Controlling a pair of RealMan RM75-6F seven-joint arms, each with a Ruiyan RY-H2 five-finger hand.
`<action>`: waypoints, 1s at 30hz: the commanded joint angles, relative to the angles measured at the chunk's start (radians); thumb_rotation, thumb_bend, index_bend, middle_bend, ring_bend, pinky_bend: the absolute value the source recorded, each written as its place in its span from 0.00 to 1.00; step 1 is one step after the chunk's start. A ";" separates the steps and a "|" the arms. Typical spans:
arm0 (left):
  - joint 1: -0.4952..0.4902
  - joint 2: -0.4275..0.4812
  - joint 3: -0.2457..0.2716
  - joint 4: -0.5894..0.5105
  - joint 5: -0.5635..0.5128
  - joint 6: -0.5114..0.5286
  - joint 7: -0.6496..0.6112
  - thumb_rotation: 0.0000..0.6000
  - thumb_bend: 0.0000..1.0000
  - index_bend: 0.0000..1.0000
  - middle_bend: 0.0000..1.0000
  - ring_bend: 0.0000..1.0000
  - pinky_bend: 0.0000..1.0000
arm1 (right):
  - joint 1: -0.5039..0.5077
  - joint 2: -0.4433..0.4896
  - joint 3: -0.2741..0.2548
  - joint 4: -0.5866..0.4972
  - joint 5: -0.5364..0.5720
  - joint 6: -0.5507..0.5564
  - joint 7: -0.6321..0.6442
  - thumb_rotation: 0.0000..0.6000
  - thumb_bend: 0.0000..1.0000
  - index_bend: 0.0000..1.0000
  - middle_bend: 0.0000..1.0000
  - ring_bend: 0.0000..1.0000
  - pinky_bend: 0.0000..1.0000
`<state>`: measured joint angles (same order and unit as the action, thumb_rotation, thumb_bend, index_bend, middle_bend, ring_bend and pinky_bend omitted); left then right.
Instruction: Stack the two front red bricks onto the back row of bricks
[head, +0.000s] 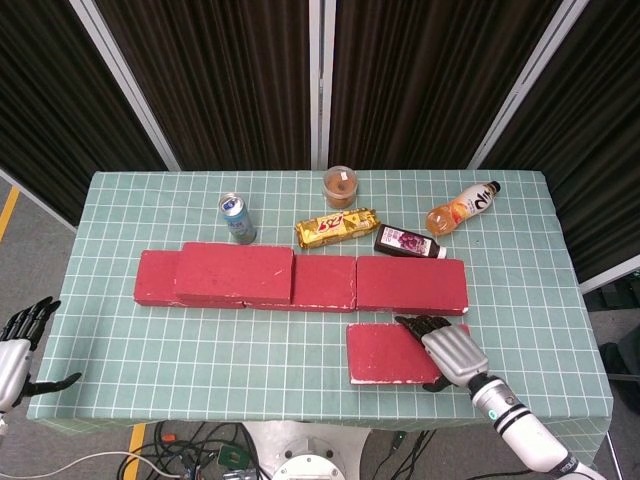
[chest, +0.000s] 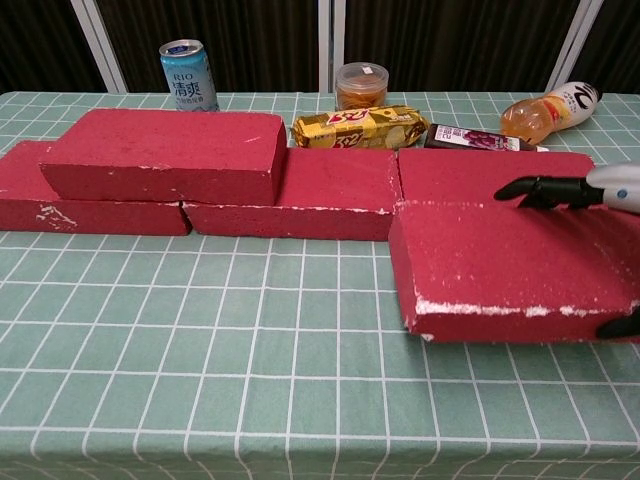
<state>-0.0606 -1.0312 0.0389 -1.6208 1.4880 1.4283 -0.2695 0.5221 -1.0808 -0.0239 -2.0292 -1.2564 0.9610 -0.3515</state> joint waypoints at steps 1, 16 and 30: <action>0.002 0.001 -0.001 -0.002 0.000 0.001 0.002 1.00 0.00 0.00 0.00 0.00 0.00 | 0.018 0.053 0.049 -0.038 -0.009 0.026 0.015 1.00 0.01 0.00 0.18 0.12 0.20; 0.009 -0.001 -0.003 0.004 0.002 -0.005 -0.004 1.00 0.00 0.00 0.00 0.00 0.00 | 0.284 0.115 0.221 0.086 0.390 -0.203 0.033 1.00 0.04 0.00 0.17 0.12 0.16; 0.014 -0.008 -0.006 0.025 0.004 -0.009 -0.037 1.00 0.00 0.00 0.00 0.00 0.00 | 0.476 -0.050 0.185 0.269 0.553 -0.263 -0.044 1.00 0.01 0.00 0.17 0.12 0.15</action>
<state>-0.0469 -1.0376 0.0338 -1.5987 1.4942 1.4206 -0.3018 0.9876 -1.1153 0.1668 -1.7664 -0.7174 0.6883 -0.3869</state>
